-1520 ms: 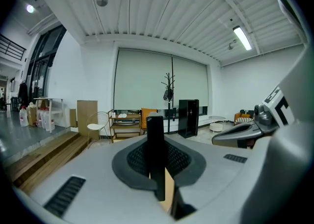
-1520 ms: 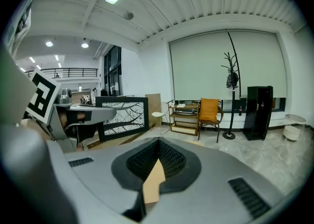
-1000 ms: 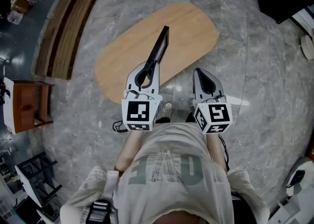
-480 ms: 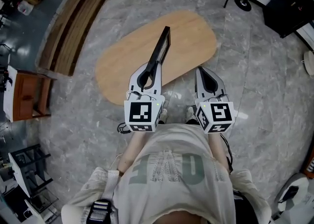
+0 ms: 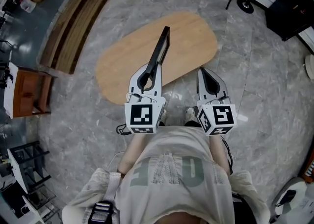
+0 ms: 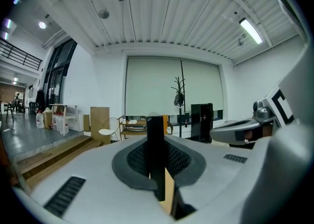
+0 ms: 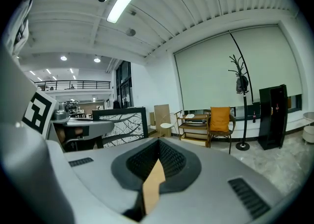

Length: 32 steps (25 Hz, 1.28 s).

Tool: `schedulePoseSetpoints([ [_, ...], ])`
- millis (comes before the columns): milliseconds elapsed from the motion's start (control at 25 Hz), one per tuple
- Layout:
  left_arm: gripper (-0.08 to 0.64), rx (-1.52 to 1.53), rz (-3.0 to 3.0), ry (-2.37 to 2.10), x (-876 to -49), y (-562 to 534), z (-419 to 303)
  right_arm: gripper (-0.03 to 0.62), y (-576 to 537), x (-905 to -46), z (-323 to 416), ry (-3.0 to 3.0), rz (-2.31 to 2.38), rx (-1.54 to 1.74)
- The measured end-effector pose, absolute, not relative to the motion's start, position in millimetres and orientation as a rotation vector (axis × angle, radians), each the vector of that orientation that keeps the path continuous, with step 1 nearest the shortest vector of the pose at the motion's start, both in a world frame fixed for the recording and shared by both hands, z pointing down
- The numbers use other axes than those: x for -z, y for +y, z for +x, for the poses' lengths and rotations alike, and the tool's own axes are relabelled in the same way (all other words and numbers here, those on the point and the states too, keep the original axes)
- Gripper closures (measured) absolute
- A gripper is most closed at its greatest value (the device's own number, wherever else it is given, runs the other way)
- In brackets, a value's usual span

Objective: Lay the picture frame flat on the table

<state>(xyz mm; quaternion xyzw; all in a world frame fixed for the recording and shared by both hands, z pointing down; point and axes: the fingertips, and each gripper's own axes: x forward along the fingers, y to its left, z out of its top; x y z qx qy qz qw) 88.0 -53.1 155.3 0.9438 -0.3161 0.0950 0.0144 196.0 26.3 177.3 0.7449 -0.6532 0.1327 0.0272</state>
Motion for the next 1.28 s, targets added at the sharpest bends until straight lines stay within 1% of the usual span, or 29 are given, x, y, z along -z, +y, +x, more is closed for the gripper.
schedulePoseSetpoints([
  [520, 0.529, -0.345, 2.927, -1.068, -168.2, -68.1, 96.1, 0.586, -18.7, -165.1, 217.2, -2.165, 2.235, -0.385],
  [680, 0.529, -0.370, 2.892, -1.126, -179.3, -76.5, 97.1, 0.586, -35.7, -178.8, 228.1, -2.190, 2.212, -0.403],
  [1280, 0.528, -0.351, 2.707, -1.332, -252.1, -97.1, 76.3, 0.586, -70.8, -244.3, 215.0, -2.244, 1.991, -0.411],
])
